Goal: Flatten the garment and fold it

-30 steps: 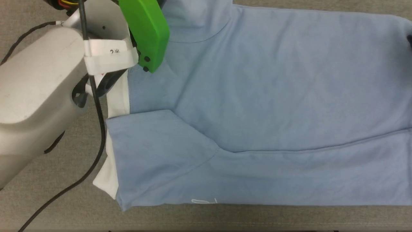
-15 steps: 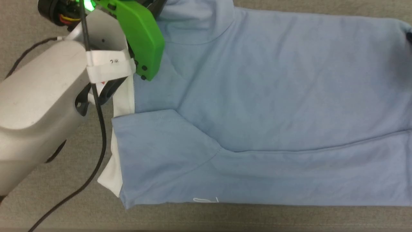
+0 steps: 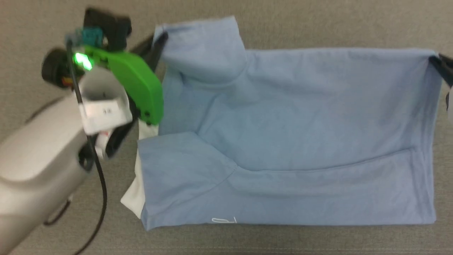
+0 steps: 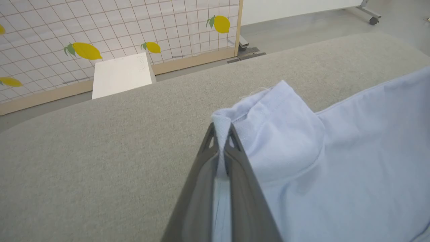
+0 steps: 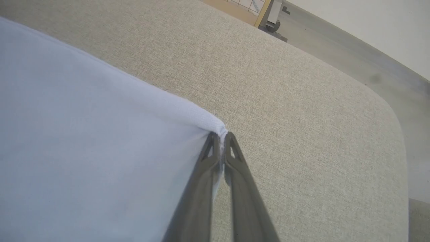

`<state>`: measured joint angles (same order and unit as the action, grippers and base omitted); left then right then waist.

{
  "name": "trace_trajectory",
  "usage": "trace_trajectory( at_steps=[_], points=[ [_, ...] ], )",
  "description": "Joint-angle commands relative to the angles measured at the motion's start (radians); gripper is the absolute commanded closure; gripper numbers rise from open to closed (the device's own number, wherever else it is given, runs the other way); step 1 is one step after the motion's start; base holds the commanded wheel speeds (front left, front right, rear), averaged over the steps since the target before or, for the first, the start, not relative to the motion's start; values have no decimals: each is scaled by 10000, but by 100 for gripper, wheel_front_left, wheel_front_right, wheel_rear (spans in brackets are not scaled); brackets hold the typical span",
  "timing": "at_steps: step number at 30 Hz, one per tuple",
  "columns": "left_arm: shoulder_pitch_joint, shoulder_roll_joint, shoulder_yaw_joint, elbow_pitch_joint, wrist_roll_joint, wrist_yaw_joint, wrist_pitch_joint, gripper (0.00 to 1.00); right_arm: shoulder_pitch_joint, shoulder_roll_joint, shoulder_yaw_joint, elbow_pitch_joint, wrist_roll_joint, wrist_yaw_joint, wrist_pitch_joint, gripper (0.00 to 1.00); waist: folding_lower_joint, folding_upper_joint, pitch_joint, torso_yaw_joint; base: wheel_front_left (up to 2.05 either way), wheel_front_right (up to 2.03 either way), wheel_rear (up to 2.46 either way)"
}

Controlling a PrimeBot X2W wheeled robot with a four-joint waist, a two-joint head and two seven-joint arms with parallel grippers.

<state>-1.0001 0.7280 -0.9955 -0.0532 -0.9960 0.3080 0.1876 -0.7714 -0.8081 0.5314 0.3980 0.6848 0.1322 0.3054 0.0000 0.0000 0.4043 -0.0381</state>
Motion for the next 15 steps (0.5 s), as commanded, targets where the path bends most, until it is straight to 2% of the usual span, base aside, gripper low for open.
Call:
trace_trajectory(
  at_steps=[1, 9, 13, 15],
  points=[
    [436, 106, -44, -213, -179, 187, -79, 100, 414, 37, -138, 10, 76, -15, -227, 100, 0, 0, -859, 107, 0, 0, 0],
    [2198, 682, -430, -1584, -472, 1187, -189, 100, 2649, 226, -1030, -164, 8, -15, -771, 100, 0, 0, -1450, 392, 0, 0, 0],
    [3240, 1216, -712, -2185, -666, 1664, -193, 100, 3996, 414, -1734, -475, -279, -15, -734, 100, 0, 0, -1544, 499, 0, 0, 0],
    [3596, 1393, -1020, -2347, -741, 1603, 16, 100, 4478, 438, -1874, -633, -526, -15, -594, 100, 0, 0, -1559, 533, 0, 0, 0]
  ],
)
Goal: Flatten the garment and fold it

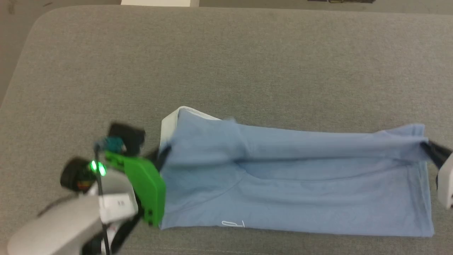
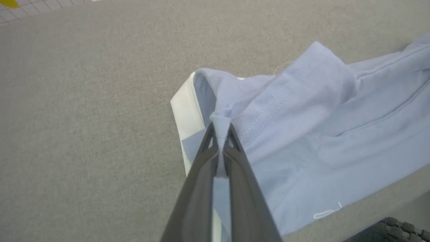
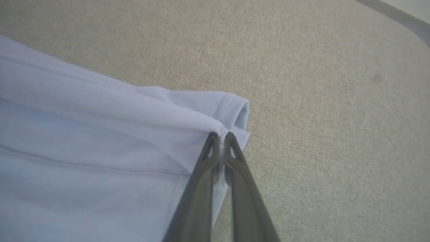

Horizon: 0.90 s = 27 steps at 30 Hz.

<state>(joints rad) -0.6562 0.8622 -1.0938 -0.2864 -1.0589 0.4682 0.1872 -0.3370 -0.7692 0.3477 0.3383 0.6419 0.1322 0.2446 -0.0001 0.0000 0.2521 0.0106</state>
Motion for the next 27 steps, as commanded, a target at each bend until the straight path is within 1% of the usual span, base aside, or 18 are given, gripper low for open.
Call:
trace_trajectory(
  at_steps=[1, 5, 9, 11, 18, 22, 23, 24, 25, 27],
  points=[
    [297, 105, -170, -57, -141, -30, 107, 100, 328, 45, -77, -114, -235, -15, 78, 100, 1, 0, -39, 57, 0, 0, 0],
    [746, 176, -775, 31, -146, -282, 459, 100, 995, 92, -262, -395, -745, -15, 464, 100, 1, 0, 34, 74, 0, 0, 0],
    [875, -36, -1156, 523, 28, -594, 596, 100, 1362, 56, -325, -480, -1343, -15, 832, 100, 1, 0, 143, 87, 0, 0, 0],
    [853, -264, -1313, 1007, 226, -822, 617, 100, 1571, 60, -318, -542, -1644, -15, 1163, 100, 1, 0, 224, 81, 0, 0, 0],
    [817, -721, -1510, 1963, 448, -1348, 708, 100, 1815, -45, 81, -833, -1906, -15, 2053, 100, 1, 0, 309, 11, 0, 0, 0],
    [843, -937, -1565, 2481, 532, -1615, 634, 100, 1800, -61, 311, -949, -1912, -15, 2280, 100, 1, 0, 150, -31, 0, 0, 0],
    [849, -1011, -1560, 2617, 541, -1661, 547, 98, 1779, -57, 347, -978, -1897, -15, 2291, 100, 1, 0, 49, -41, 0, 0, 0],
    [839, -1076, -1551, 2736, 574, -1688, 455, 45, 1748, -61, 334, -1023, -1869, -15, 2235, 49, 1, 0, -42, -45, 0, 0, 0],
    [832, -1133, -1521, 2821, 581, -1687, 375, 0, 1726, -52, 282, -1035, -1806, -15, 2202, 0, 1, 0, -118, -46, 0, 0, 0],
    [805, -1258, -1418, 2966, 603, -1665, 143, 0, 1696, -94, 256, -1172, -1608, -15, 2170, 0, 1, 0, -320, -41, 0, 0, 0]
  ],
)
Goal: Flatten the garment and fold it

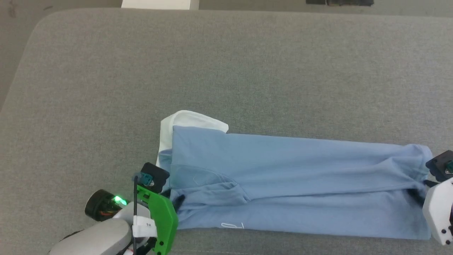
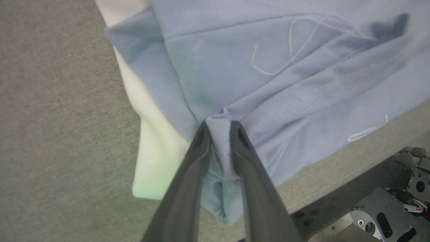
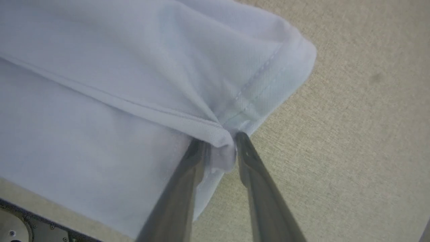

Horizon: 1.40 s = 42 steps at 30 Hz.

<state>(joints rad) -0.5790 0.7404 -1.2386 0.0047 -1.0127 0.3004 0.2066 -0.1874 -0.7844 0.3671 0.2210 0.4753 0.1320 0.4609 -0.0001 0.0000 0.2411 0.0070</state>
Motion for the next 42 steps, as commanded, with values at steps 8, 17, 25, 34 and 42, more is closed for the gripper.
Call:
trace_trajectory(
  at_steps=[8, 17, 25, 34, 42],
  points=[
    [61, -304, 1185, 92, 45, 486, -1929, 0, 138, 26, -862, -1006, 1209, -13, -24, 0, 1, 0, -895, 8, 0, 0, 0],
    [726, -427, 2804, 318, 386, 1757, -4487, 0, 889, 1579, -3100, -1353, 814, -13, 70, 0, 1, 0, -1097, -8, 0, 0, 0],
    [2093, -841, 4891, -378, 2554, 2175, -4679, 0, 1716, 3744, -5299, -1245, -620, -13, 247, 0, 1, 0, -1050, 89, 0, 0, 0],
    [3942, -1216, 6604, -1208, 5690, 1653, -4682, 0, 1611, 5102, -6492, -710, -1423, -13, 996, 0, 1, 0, -719, 250, 0, 0, 0],
    [4412, -1765, 7260, -1177, 6773, 880, -4683, 0, 1450, 5769, -7131, 68, -1576, -13, 1585, 0, 1, 0, -377, 579, 0, 0, 0]
  ],
)
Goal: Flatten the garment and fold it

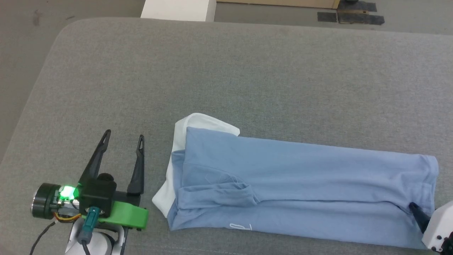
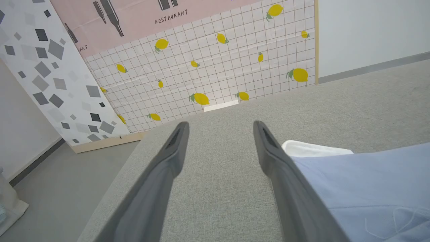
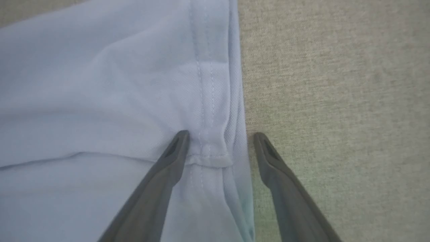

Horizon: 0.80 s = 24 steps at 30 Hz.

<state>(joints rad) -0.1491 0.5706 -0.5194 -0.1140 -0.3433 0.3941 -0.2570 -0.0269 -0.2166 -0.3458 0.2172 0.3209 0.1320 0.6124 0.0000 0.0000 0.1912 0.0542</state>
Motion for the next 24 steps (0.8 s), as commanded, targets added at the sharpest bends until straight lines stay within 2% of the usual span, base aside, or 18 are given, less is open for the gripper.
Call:
trace_trajectory(
  at_steps=[1, 9, 10, 11, 12, 17, 24],
  points=[
    [121, -125, 133, 27, 154, -140, -46, 0, -182, 164, -38, 174, 0, -13, 115, 0, 0, 0, 159, 129, 0, 0, 0],
    [232, -584, 664, 231, 593, -780, -47, 0, -168, 551, 315, 538, 299, -13, 651, 0, 0, 0, 503, 249, 0, 0, 0],
    [250, -637, 731, 251, 643, -857, -47, 0, -154, 601, 367, 579, 350, -13, 739, 20, 0, 0, 527, 254, 0, 0, 0],
    [266, -678, 785, 269, 682, -916, -47, 0, -144, 627, 440, 593, 394, -13, 791, 71, 0, 0, 536, 258, 0, 0, 0],
    [289, -729, 855, 297, 722, -986, -47, 0, -127, 638, 584, 586, 464, -13, 839, 100, 0, 0, 539, 258, 0, 0, 0],
    [397, -913, 1148, 455, 869, -1267, -47, 0, -120, 474, 1005, 344, 917, -13, 634, 100, 0, 0, 382, 196, 0, 0, 0],
    [607, -1136, 1493, 670, 981, -1632, -47, 0, -309, -617, 787, 27, 891, -13, -517, 100, 0, 0, 88, 56, 0, 0, 0]
  ],
)
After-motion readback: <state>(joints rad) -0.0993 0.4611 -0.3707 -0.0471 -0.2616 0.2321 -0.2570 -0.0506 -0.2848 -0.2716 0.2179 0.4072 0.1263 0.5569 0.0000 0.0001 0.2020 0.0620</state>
